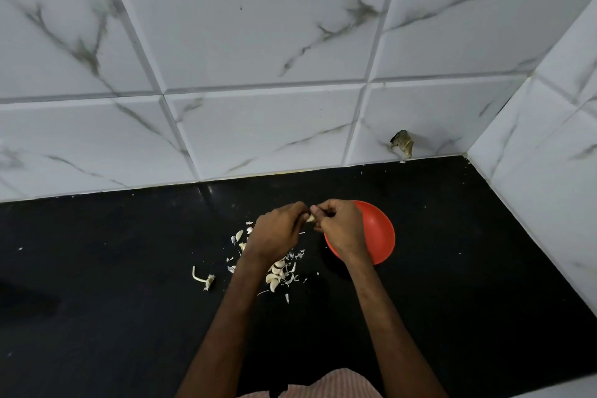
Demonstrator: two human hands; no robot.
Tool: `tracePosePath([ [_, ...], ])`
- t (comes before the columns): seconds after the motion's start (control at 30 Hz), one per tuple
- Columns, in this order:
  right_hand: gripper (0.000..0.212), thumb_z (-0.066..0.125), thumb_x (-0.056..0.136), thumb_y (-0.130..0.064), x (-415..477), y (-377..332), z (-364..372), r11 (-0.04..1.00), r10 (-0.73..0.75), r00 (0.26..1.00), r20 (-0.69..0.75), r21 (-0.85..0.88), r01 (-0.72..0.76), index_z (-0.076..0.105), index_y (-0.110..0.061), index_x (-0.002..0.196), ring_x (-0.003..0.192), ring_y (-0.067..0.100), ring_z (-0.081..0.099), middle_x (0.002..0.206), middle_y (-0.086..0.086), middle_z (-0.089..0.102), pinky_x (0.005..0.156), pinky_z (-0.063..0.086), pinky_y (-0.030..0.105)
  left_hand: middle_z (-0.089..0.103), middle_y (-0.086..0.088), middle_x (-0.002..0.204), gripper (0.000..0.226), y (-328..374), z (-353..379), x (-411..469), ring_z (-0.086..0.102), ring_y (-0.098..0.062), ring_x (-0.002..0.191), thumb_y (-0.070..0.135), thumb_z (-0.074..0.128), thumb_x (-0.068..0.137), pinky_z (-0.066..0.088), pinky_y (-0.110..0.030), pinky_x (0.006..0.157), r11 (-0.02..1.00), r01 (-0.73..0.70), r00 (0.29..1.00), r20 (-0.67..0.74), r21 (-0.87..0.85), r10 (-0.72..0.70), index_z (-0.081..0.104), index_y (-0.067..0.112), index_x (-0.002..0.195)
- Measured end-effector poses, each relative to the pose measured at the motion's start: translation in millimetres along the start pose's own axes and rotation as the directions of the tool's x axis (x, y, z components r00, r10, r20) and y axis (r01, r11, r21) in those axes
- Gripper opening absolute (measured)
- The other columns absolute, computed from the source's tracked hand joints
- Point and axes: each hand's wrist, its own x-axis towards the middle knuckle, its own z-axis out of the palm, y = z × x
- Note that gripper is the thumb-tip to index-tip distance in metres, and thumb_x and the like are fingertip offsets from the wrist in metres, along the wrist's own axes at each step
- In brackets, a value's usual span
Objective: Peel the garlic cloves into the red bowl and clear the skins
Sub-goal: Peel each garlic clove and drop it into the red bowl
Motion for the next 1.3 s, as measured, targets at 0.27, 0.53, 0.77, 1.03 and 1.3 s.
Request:
tracePosePath([
  [0.27, 0.007, 0.073, 0.09, -0.01, 0.2, -1.7, 3.0, 0.989, -0.08, 0.996, -0.043, -0.13, 0.074, 0.077, -0.005, 0.092, 0.079, 0.019, 0.072, 0.084, 0.007, 0.076, 0.08, 0.058, 0.046, 0.066, -0.003, 0.09, 0.017, 0.8, 2.8, 0.3, 0.063, -0.031, 0.083, 0.028, 0.043, 0.104, 0.034, -0.035, 0.066, 0.999, 0.005, 0.997, 0.075, 0.049, -0.009, 0.053, 0.015, 0.1],
  [0.53, 0.006, 0.074, 0.089, -0.008, 1.6, -0.7, 4.1, 0.992, -0.091, 0.993, -0.075, -0.089, 0.084, 0.078, -0.004, 0.09, 0.08, 0.02, 0.073, 0.083, 0.006, 0.076, 0.08, 0.059, 0.048, 0.06, -0.002, 0.088, 0.017, 2.8, 5.9, 0.7, 0.061, -0.031, 0.08, 0.029, 0.039, 0.106, 0.037, -0.037, 0.065, 0.999, 0.019, 0.996, 0.092, 0.026, -0.022, 0.046, 0.018, 0.096],
  [0.77, 0.006, 0.072, 0.09, -0.01, 0.3, 0.1, 5.0, 0.996, -0.091, 0.995, -0.051, -0.029, 0.089, 0.077, -0.008, 0.092, 0.081, 0.019, 0.073, 0.082, 0.003, 0.075, 0.082, 0.059, 0.049, 0.06, -0.006, 0.09, 0.021, 1.4, 9.6, -2.0, 0.059, -0.031, 0.079, 0.027, 0.037, 0.107, 0.043, -0.042, 0.067, 0.996, 0.078, 0.995, 0.058, -0.031, -0.076, 0.048, 0.01, 0.102],
  [1.03, 0.006, 0.071, 0.092, -0.008, -3.9, -3.5, 4.1, 0.988, -0.146, 0.989, -0.019, 0.048, 0.147, 0.077, -0.008, 0.095, 0.082, 0.021, 0.072, 0.082, 0.004, 0.074, 0.082, 0.059, 0.05, 0.052, 0.005, 0.068, 0.022, -5.1, 9.4, -4.6, 0.053, -0.022, 0.064, 0.029, 0.036, 0.108, 0.033, -0.035, 0.059, 0.972, 0.18, 0.983, 0.007, -0.15, -0.181, 0.05, 0.014, 0.098],
  [1.3, 0.006, 0.071, 0.092, -0.007, -3.4, -3.7, 3.5, 0.984, -0.176, 0.984, -0.037, -0.012, 0.176, 0.077, -0.008, 0.095, 0.082, 0.011, 0.071, 0.084, -0.001, 0.075, 0.083, 0.059, 0.04, 0.066, 0.002, 0.09, 0.015, -1.7, 5.3, -6.6, 0.063, -0.026, 0.076, 0.028, 0.043, 0.103, 0.048, -0.039, 0.067, 0.997, 0.079, 0.994, -0.078, 0.005, -0.079, 0.053, 0.017, 0.108],
])
